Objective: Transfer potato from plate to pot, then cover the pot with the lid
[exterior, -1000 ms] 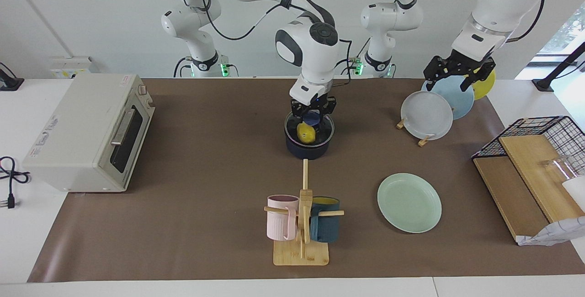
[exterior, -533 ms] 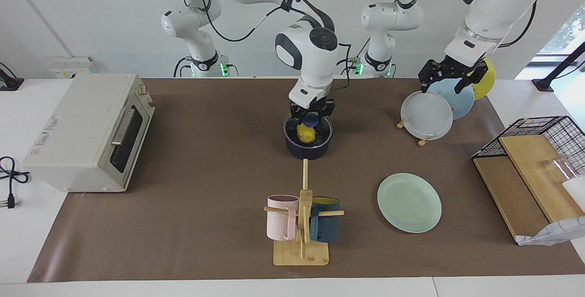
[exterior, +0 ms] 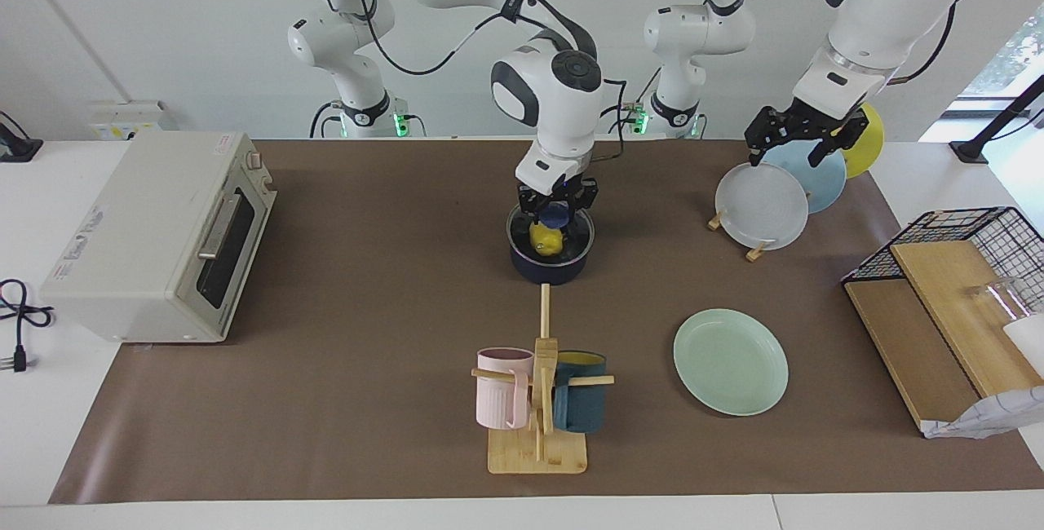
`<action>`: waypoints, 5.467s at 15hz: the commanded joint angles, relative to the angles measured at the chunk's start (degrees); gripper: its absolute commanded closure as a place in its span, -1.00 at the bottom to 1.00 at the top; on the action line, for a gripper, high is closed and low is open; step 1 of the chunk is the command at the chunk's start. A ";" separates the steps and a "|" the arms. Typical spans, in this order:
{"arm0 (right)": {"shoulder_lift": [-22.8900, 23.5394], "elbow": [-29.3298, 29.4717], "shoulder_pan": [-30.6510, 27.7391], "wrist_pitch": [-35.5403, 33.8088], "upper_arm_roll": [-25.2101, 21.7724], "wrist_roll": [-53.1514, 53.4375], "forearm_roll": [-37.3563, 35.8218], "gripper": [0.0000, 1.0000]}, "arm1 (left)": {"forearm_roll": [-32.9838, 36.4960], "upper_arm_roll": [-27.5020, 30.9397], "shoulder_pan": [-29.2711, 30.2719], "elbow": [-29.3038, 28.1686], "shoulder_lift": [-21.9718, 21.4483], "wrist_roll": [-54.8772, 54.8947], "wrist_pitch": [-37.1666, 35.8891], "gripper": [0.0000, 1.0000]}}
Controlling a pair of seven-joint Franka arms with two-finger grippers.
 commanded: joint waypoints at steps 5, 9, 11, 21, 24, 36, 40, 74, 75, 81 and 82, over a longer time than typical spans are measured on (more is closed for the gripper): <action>-1.16 -3.03 -0.35 3.54 0.30 1.04 -0.01 1.00 | -0.68 -0.80 0.44 -2.14 -2.02 -1.17 0.39 -1.00; -1.33 -3.65 -0.52 3.72 0.30 0.95 -0.01 0.70 | -0.50 -0.71 0.52 -1.61 -1.94 1.29 0.21 -1.00; -1.33 -3.74 -0.61 3.80 0.30 0.95 -0.01 0.35 | -0.33 -0.62 0.61 -1.61 -1.94 2.00 0.21 -1.00; -1.59 -3.03 -0.70 3.28 0.04 0.95 -0.98 -1.00 | -0.24 -0.53 1.67 -1.79 -2.02 1.83 0.39 -1.00; -2.47 -3.03 -1.40 2.93 -0.14 0.95 -1.07 -1.00 | -0.59 -0.36 1.67 -1.70 -2.02 0.69 0.48 -1.00; -13.19 -2.51 -16.23 -9.72 -0.40 -13.00 -1.07 -1.00 | -0.50 -0.36 1.67 -2.05 -2.11 0.59 0.65 -1.00; -16.35 -1.72 -23.89 -16.22 -0.49 -22.85 -1.07 -1.00 | -0.50 -0.36 1.58 -1.96 -2.02 0.50 0.74 -1.00; -24.27 -3.91 -39.90 -21.33 -0.58 -34.21 -2.84 -1.00 | -0.50 -0.27 1.58 -1.96 -2.02 0.50 0.48 -1.00; -24.18 -3.91 -40.51 -21.51 -0.58 -34.21 -1.61 -1.00 | -0.50 -0.27 1.67 -1.96 -2.02 0.50 0.48 -1.00; -24.27 -4.44 -40.69 -20.90 -0.49 -34.21 -1.60 -1.00 | -0.50 -0.27 1.67 -1.96 -2.02 0.50 0.48 -1.00; -24.27 -4.44 -40.69 -20.63 -0.49 -34.21 -1.68 -1.00 | -0.50 -0.27 1.58 -1.96 -2.02 0.50 0.48 -1.00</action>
